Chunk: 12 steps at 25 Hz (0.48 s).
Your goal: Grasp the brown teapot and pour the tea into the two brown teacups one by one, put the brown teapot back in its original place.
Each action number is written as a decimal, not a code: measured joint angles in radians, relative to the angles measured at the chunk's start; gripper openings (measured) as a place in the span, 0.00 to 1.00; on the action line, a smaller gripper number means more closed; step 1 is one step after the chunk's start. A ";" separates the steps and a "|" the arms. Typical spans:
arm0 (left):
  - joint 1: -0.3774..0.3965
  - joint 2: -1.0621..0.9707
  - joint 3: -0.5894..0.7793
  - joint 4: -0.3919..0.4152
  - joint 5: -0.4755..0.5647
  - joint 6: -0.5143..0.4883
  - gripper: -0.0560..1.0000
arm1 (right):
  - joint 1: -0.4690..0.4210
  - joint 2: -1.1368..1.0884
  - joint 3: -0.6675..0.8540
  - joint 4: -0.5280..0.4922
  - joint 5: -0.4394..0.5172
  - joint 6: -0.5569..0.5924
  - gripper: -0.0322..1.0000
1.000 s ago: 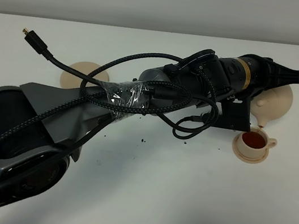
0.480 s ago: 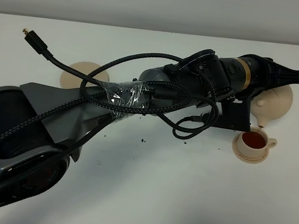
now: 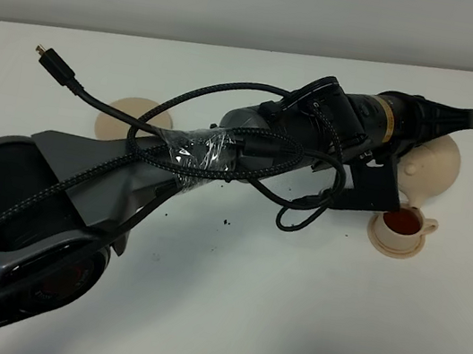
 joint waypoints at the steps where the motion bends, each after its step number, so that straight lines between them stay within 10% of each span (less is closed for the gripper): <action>1: 0.000 0.000 0.000 0.000 0.000 -0.015 0.19 | 0.000 0.000 0.000 0.000 0.000 0.000 0.27; 12: 0.008 -0.023 0.000 -0.017 0.098 -0.232 0.19 | 0.000 0.000 0.000 0.000 0.000 0.000 0.27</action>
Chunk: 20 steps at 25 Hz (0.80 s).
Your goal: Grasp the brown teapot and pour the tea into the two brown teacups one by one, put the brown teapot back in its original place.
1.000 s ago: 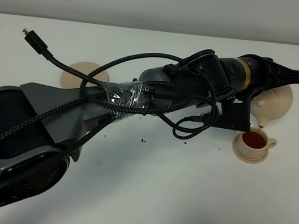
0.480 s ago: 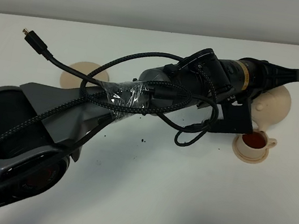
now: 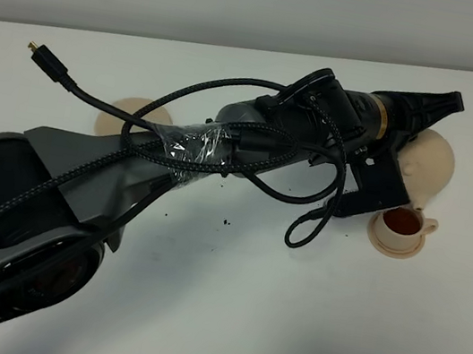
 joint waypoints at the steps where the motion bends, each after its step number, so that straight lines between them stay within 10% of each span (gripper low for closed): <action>1: 0.002 -0.012 0.000 -0.004 0.018 -0.035 0.19 | 0.000 0.000 0.000 0.000 0.000 0.000 0.27; 20: 0.026 -0.122 0.000 -0.013 0.605 -0.877 0.19 | 0.000 0.000 0.000 0.000 0.000 0.000 0.27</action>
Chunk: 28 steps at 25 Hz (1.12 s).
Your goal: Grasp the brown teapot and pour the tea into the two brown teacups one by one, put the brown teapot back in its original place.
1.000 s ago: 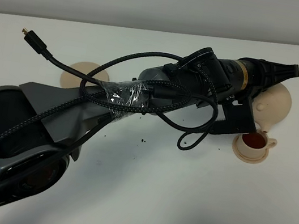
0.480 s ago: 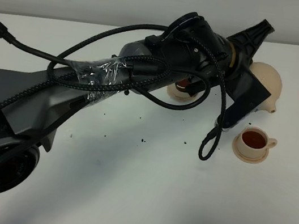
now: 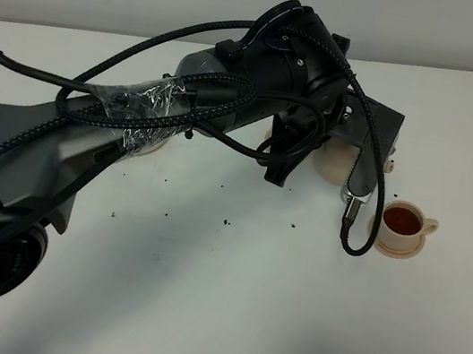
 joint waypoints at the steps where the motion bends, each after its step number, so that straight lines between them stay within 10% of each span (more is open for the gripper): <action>1: 0.000 0.000 0.000 -0.012 0.024 -0.019 0.19 | 0.000 0.000 0.000 0.000 0.000 0.000 0.27; 12: 0.058 0.000 0.000 -0.279 0.174 -0.179 0.19 | 0.000 0.000 0.000 0.000 0.000 0.000 0.27; 28: 0.201 -0.023 -0.002 -0.111 0.324 -0.780 0.19 | 0.000 0.000 0.000 0.001 0.000 0.000 0.27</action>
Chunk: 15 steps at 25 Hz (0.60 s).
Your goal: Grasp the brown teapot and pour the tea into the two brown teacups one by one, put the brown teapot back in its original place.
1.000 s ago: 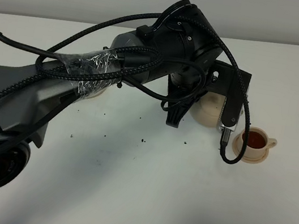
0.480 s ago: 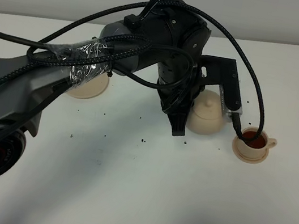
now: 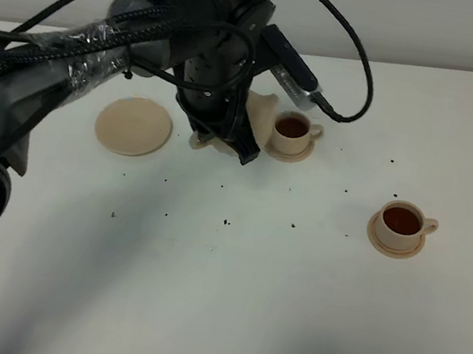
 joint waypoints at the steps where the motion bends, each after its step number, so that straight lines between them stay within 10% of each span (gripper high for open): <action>1: 0.023 0.000 0.000 -0.016 0.015 -0.010 0.19 | 0.000 0.000 0.000 0.000 0.000 0.000 0.27; 15: 0.255 -0.002 0.044 -0.116 -0.016 -0.028 0.19 | 0.000 0.000 0.000 0.001 0.000 0.000 0.27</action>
